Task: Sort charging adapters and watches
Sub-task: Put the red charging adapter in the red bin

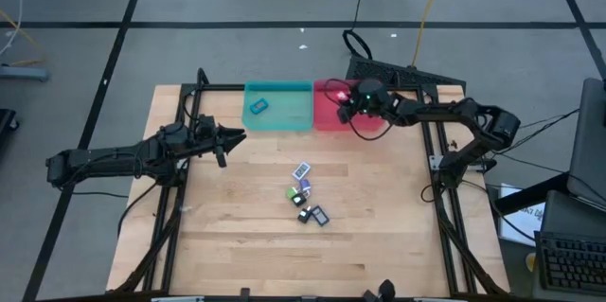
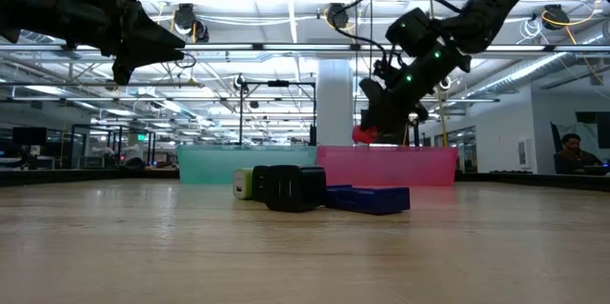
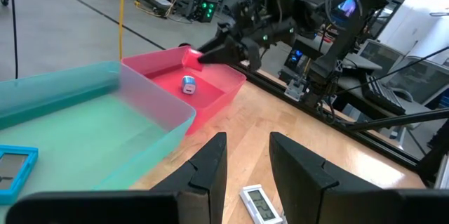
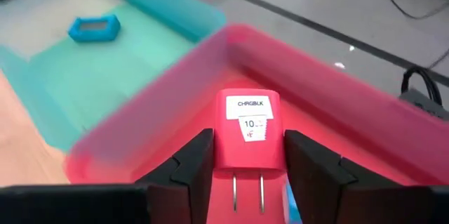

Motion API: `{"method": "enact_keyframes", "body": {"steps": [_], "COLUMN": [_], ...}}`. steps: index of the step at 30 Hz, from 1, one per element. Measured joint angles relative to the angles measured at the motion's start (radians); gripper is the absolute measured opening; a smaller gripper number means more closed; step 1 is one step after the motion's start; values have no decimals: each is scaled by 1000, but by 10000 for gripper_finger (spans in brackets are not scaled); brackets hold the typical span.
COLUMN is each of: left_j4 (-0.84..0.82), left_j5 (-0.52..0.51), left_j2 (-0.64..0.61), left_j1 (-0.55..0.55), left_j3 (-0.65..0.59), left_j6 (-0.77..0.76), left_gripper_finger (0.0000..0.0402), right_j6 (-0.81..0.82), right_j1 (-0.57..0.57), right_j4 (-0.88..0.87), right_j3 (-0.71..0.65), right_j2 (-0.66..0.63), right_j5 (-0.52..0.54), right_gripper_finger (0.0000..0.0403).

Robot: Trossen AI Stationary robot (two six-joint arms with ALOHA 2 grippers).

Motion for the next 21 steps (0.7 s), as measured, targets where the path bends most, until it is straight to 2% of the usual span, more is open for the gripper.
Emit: {"method": "enact_keyframes", "body": {"steps": [6,14,21], "left_j4": [0,0,0], "left_j5": [0,1,1], "left_j2": [0,0,0], "left_j1": [0,0,0], "left_j3": [0,0,0], "left_j6": [0,0,0], "left_gripper_finger": [108,108,108], "right_j6": [-22,-31,-45], "right_j1": [0,0,0], "right_j4": [-100,-118,-207], "right_j3": [91,162,161], "right_j2": [0,0,0], "right_j5": [0,1,3], "right_gripper_finger": [140,140,140]}}
